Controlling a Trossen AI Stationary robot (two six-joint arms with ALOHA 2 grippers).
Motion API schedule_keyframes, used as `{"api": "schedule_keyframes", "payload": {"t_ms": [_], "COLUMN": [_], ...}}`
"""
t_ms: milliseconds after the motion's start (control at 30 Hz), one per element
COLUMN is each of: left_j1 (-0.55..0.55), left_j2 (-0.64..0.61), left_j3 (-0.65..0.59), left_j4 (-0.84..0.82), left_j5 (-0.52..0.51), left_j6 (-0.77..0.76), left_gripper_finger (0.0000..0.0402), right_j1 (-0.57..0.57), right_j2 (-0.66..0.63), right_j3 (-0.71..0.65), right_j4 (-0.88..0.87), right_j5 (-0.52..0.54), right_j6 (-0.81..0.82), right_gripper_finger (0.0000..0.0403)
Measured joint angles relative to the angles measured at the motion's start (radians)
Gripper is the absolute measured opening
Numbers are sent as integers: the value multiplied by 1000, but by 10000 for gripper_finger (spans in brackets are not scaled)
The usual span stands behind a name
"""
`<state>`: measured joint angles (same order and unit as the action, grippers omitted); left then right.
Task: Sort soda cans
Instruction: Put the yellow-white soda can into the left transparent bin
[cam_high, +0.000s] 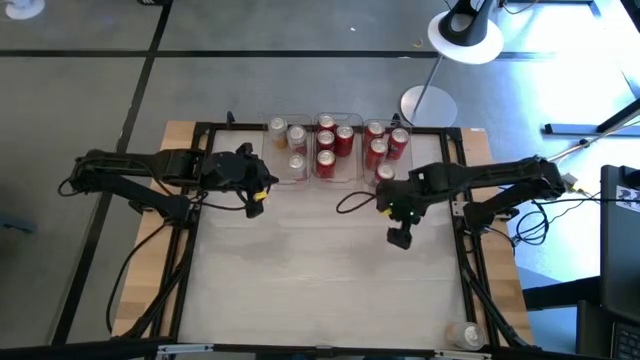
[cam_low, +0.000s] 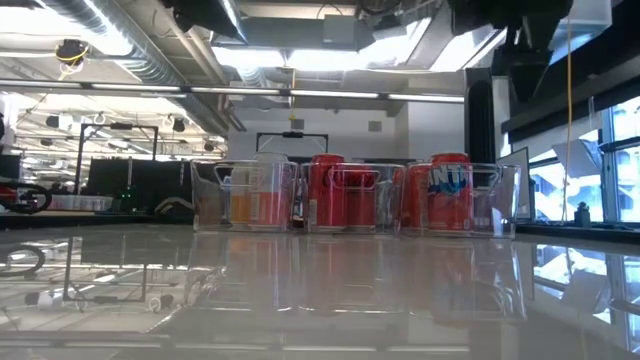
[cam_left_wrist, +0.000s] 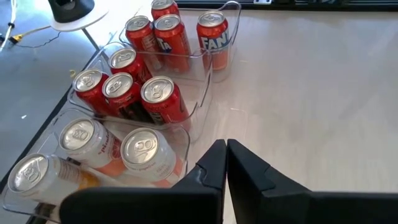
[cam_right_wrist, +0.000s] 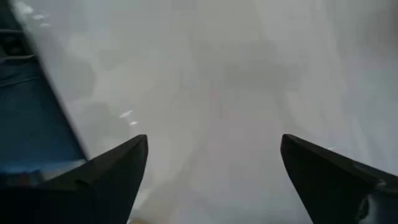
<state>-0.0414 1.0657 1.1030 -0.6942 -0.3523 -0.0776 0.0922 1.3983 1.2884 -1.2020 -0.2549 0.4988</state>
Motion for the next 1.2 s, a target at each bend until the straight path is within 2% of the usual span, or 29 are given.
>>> {"api": "schedule_keyframes", "payload": {"t_ms": [67, 233, 367, 567, 800, 1000, 1200], "left_j1": [0, 0, 0, 0, 0, 0, 0], "left_j2": [0, 0, 0, 0, 0, 0, 0], "left_j3": [0, 0, 0, 0, 0, 0, 0], "left_j4": [5, 7, 7, 7, 34, 32, 32], "left_j5": [0, 0, 0, 0, 0, 0, 0], "left_j6": [0, 0, -1, 2, 43, 55, 86], "left_gripper_finger": [3, 2, 6, 3, 5, 7, 7], "right_j1": [0, 20, 76, 308, 575, 747, 853], "right_j2": [0, 0, 0, 0, 0, 0, 26], "right_j3": [0, -2, -2, -3, -3, -3, -3], "right_j4": [17, 110, 26, -95, -97, -11, 79], "right_j5": [-25, 3, -67, -116, -135, -236, -224], "right_j6": [9, 106, 212, 475, 777, 1070, 1224], "right_gripper_finger": [358, 356, 355, 353, 353, 353, 353]}}
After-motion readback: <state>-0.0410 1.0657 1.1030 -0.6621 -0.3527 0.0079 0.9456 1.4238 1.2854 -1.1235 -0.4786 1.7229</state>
